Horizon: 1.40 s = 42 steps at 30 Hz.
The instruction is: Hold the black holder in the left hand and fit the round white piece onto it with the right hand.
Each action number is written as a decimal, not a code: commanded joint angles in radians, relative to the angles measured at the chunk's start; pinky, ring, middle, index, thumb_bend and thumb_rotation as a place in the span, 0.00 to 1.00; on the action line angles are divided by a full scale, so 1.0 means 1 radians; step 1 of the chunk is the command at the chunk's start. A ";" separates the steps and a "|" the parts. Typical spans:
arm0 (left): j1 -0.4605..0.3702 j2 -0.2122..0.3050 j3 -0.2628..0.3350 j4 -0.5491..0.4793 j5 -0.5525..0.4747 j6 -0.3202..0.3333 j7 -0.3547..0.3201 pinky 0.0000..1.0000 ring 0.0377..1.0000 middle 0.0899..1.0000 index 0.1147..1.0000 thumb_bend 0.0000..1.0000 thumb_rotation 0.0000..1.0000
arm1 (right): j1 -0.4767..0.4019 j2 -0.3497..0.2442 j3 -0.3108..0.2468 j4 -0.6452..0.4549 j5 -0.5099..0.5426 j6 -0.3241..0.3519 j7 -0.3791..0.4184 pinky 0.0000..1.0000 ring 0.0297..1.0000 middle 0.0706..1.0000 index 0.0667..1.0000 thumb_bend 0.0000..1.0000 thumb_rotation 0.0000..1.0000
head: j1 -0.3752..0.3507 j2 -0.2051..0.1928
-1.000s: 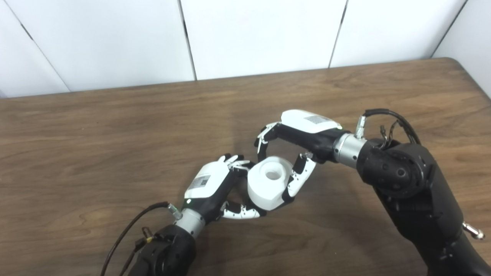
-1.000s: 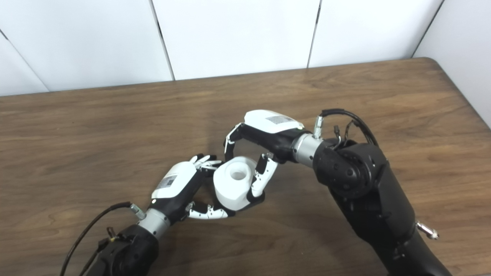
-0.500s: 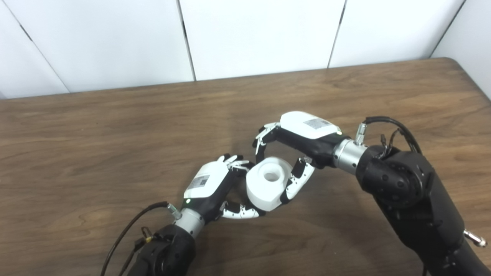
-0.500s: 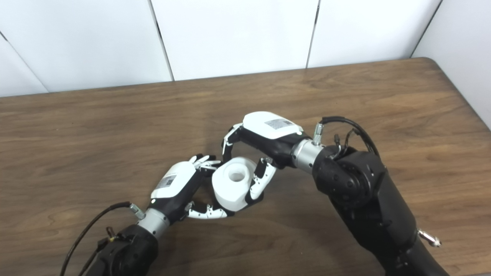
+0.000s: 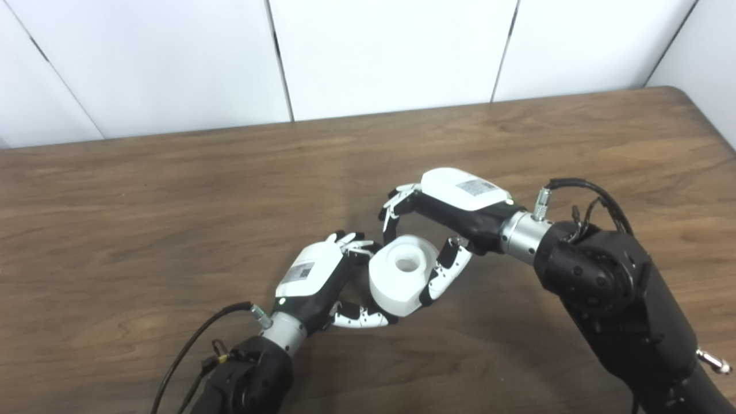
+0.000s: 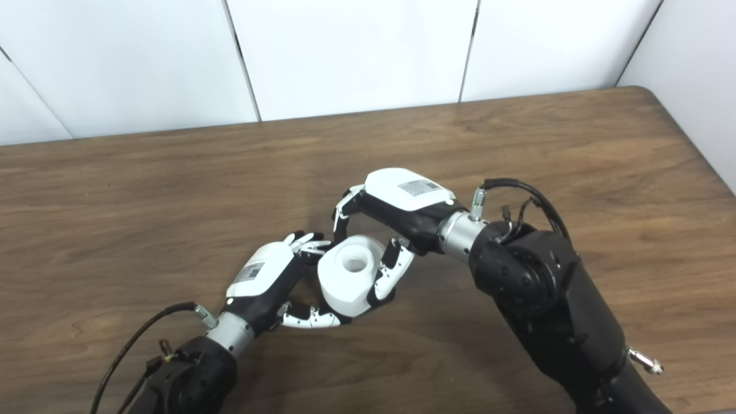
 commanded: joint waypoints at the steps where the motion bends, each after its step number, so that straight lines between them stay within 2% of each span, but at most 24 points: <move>1: -0.007 -0.001 -0.020 0.004 0.005 0.003 -0.041 1.00 0.93 0.82 0.42 0.51 0.06 | 0.000 -0.015 0.008 0.016 -0.008 -0.005 0.000 0.83 0.89 0.77 0.44 0.53 0.13 | 0.000 0.003; 19: -0.006 0.001 -0.017 -0.005 0.000 0.006 -0.046 1.00 0.93 0.82 0.42 0.51 0.06 | 0.001 -0.031 0.016 0.032 -0.022 -0.029 -0.013 0.80 0.88 0.77 0.44 0.53 0.14 | -0.005 0.012; 28: -0.007 0.002 -0.017 -0.011 0.002 0.012 -0.051 1.00 0.93 0.82 0.42 0.51 0.06 | 0.003 -0.049 0.012 0.047 -0.034 -0.030 -0.028 0.84 0.89 0.77 0.44 0.53 0.14 | -0.009 0.017; 37: -0.008 0.005 -0.019 -0.016 0.002 0.017 -0.055 1.00 0.93 0.82 0.42 0.51 0.06 | 0.000 -0.032 0.026 0.079 -0.038 -0.064 -0.076 0.81 0.89 0.77 0.44 0.53 0.13 | -0.010 0.017; 42: -0.009 0.003 -0.020 -0.016 -0.002 0.018 -0.051 1.00 0.93 0.82 0.42 0.51 0.06 | 0.007 -0.026 0.036 0.058 -0.026 -0.055 -0.058 0.83 0.89 0.77 0.44 0.53 0.14 | -0.010 0.023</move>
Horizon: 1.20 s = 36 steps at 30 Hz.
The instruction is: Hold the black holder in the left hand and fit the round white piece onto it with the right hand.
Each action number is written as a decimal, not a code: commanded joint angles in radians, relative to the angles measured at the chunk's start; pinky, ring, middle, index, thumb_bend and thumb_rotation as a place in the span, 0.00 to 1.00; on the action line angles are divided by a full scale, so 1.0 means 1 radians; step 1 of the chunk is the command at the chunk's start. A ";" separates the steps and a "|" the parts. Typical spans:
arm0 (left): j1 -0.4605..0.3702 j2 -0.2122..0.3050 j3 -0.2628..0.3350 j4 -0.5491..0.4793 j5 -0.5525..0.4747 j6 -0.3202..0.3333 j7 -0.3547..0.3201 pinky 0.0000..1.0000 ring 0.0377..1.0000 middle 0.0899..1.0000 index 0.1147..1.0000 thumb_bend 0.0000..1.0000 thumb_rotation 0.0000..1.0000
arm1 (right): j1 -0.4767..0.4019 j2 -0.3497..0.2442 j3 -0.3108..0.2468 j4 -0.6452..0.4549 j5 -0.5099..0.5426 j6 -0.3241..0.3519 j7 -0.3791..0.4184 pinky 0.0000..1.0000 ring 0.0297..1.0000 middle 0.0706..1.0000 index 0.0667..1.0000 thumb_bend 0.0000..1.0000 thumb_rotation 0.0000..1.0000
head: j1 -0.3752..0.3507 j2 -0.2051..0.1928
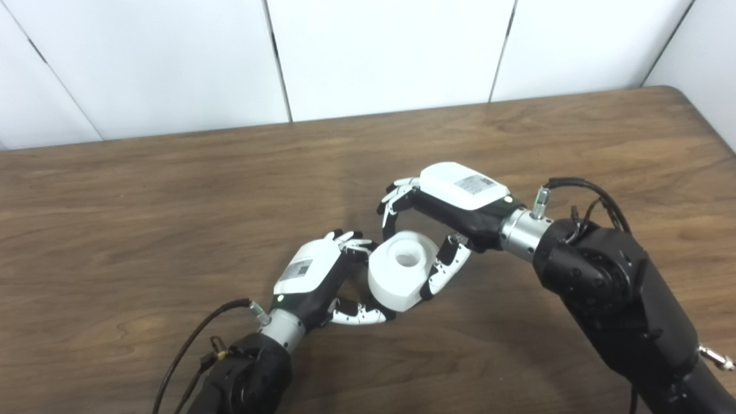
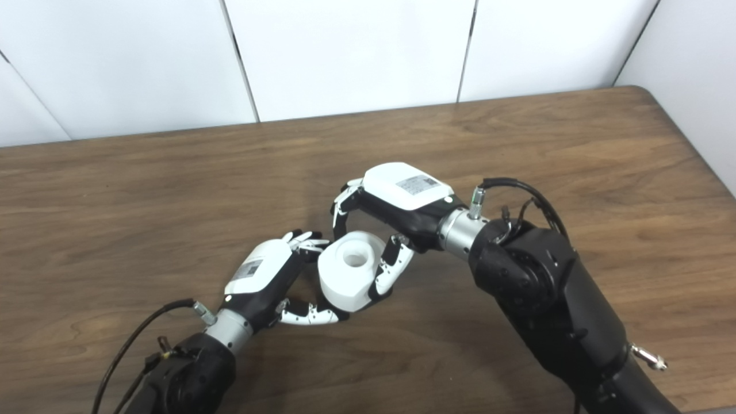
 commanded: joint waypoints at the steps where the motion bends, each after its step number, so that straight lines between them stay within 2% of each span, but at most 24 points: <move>1: 0.001 -0.001 -0.020 -0.013 -0.002 0.001 -0.043 1.00 0.93 0.82 0.42 0.51 0.06 | 0.012 -0.006 0.016 0.017 -0.025 0.009 0.021 0.83 0.89 0.77 0.44 0.53 0.14 | 0.000 0.002; 9: -0.001 0.000 -0.020 -0.011 -0.007 0.000 -0.045 0.99 0.93 0.82 0.42 0.51 0.06 | 0.019 -0.044 0.012 0.011 -0.024 0.000 0.037 0.82 0.88 0.77 0.44 0.53 0.14 | -0.001 0.002; 13: 0.000 0.000 -0.020 -0.015 -0.005 0.006 -0.049 0.99 0.94 0.82 0.42 0.51 0.06 | 0.003 -0.046 0.007 0.030 -0.023 0.002 0.033 0.84 0.89 0.77 0.44 0.53 0.13 | -0.001 0.002; 19: 0.000 0.001 -0.021 -0.017 -0.005 0.011 -0.053 1.00 0.94 0.82 0.42 0.51 0.06 | -0.031 -0.028 0.011 0.070 -0.045 0.009 0.017 0.86 0.89 0.78 0.44 0.53 0.13 | -0.001 0.001; 25: 0.000 0.003 -0.025 -0.020 -0.001 0.012 -0.049 1.00 0.93 0.82 0.42 0.51 0.06 | -0.059 -0.006 0.048 0.095 -0.071 0.002 0.007 0.87 0.89 0.78 0.44 0.53 0.14 | -0.001 0.001; 30: 0.001 0.003 -0.025 -0.021 -0.005 0.008 -0.044 1.00 0.93 0.82 0.42 0.51 0.06 | -0.052 0.017 0.063 0.104 -0.069 -0.001 -0.013 0.85 0.88 0.77 0.44 0.53 0.13 | 0.000 0.005; 36: 0.001 0.004 -0.024 -0.016 -0.011 0.003 -0.041 1.00 0.93 0.82 0.42 0.51 0.06 | -0.017 0.009 0.072 0.086 -0.079 -0.010 -0.004 0.86 0.88 0.77 0.44 0.53 0.14 | 0.000 0.005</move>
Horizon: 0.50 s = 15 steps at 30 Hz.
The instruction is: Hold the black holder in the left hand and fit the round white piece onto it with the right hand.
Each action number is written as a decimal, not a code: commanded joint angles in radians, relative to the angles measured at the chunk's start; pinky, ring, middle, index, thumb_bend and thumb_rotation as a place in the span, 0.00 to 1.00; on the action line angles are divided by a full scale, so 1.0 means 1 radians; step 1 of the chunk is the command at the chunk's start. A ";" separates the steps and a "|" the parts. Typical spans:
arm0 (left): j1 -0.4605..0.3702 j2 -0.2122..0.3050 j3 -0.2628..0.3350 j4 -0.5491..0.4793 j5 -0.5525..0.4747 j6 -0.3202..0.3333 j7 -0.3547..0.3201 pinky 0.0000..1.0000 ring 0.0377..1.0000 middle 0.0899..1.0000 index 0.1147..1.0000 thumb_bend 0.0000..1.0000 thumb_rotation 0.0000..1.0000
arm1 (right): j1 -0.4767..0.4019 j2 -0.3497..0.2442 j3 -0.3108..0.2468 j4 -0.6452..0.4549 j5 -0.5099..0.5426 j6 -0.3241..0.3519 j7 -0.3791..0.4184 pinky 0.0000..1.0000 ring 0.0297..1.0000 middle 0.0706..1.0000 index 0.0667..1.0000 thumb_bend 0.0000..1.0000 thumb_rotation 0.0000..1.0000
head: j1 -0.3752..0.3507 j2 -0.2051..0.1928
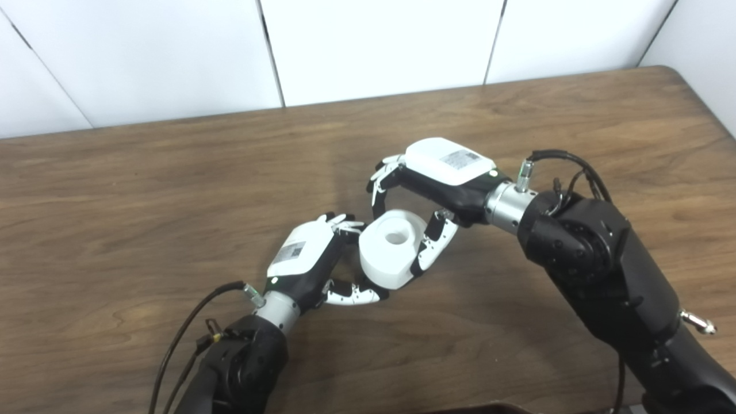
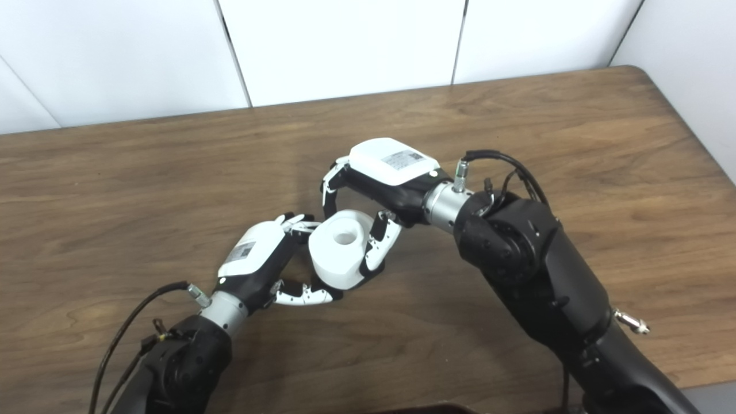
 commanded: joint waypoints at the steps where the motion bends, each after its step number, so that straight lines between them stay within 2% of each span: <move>1: 0.003 -0.005 -0.029 -0.007 -0.015 -0.019 -0.042 1.00 0.93 0.82 0.42 0.51 0.06 | 0.039 -0.010 0.025 0.038 -0.050 -0.001 0.009 0.86 0.88 0.77 0.44 0.53 0.14 | -0.004 0.004; 9: 0.003 -0.005 -0.030 -0.014 -0.010 -0.010 -0.049 1.00 0.93 0.82 0.42 0.51 0.06 | 0.051 -0.052 0.005 0.036 -0.046 -0.002 0.020 0.87 0.88 0.77 0.44 0.53 0.14 | -0.006 0.005; 15: 0.004 -0.008 -0.031 -0.014 -0.007 -0.010 -0.045 0.99 0.93 0.82 0.42 0.51 0.06 | 0.035 -0.062 -0.019 0.056 -0.022 0.003 0.014 0.90 0.90 0.78 0.44 0.53 0.13 | -0.003 0.006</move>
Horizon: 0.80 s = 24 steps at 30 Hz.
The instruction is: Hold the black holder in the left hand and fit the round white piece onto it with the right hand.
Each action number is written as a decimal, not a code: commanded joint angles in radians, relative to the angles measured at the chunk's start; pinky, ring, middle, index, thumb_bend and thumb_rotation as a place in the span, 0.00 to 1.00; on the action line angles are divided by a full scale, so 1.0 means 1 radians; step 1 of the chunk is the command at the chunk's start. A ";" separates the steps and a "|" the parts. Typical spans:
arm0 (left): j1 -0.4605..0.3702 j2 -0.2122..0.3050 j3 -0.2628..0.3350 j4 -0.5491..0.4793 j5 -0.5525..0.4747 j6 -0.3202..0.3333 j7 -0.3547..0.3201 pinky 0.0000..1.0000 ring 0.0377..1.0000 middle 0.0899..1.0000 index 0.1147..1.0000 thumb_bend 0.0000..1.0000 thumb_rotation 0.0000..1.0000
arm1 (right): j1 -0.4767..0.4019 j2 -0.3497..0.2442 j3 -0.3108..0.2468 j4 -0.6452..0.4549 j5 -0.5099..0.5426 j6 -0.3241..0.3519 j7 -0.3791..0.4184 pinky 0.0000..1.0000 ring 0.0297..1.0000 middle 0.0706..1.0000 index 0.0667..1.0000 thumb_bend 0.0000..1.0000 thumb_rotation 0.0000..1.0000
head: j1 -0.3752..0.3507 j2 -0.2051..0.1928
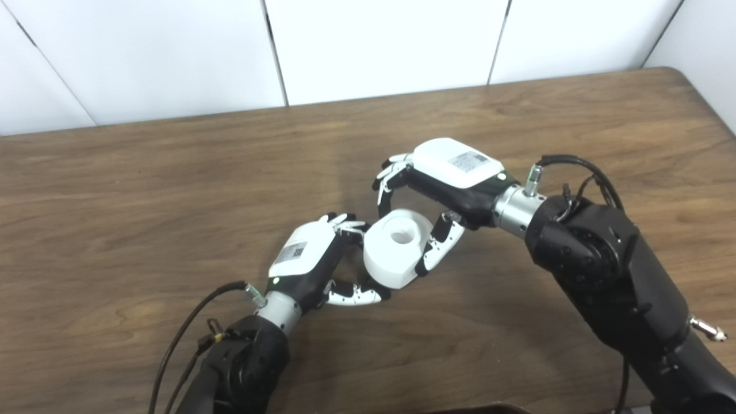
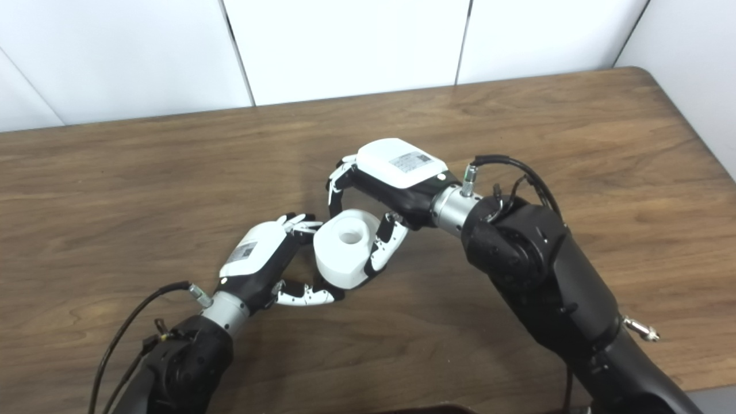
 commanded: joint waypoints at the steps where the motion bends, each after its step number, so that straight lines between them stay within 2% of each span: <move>1: 0.003 -0.005 -0.029 -0.015 -0.005 -0.008 -0.046 0.99 0.93 0.82 0.42 0.51 0.06 | 0.012 -0.040 0.000 0.068 -0.032 0.016 0.032 0.90 0.90 0.78 0.44 0.52 0.13 | 0.000 0.001; 8: 0.002 -0.005 -0.030 -0.016 -0.007 -0.006 -0.050 1.00 0.93 0.82 0.42 0.51 0.06 | -0.026 -0.029 -0.008 0.097 -0.030 0.018 0.017 0.90 0.90 0.79 0.45 0.53 0.13 | 0.002 0.002; 13: 0.001 -0.005 -0.029 -0.012 -0.011 -0.014 -0.043 0.99 0.93 0.82 0.42 0.51 0.06 | -0.044 -0.007 0.014 0.107 -0.049 0.022 0.016 0.89 0.90 0.79 0.44 0.53 0.14 | 0.002 0.002; 18: 0.001 -0.005 -0.028 -0.014 -0.013 -0.012 -0.045 1.00 0.93 0.82 0.42 0.51 0.06 | -0.045 -0.009 0.045 0.107 -0.059 -0.001 0.020 0.89 0.90 0.78 0.44 0.53 0.14 | 0.002 0.003; 24: 0.000 -0.007 -0.029 -0.017 -0.008 -0.004 -0.050 1.00 0.93 0.82 0.42 0.51 0.06 | -0.031 -0.008 0.052 0.090 -0.060 0.003 0.024 0.87 0.89 0.77 0.44 0.53 0.14 | 0.002 0.007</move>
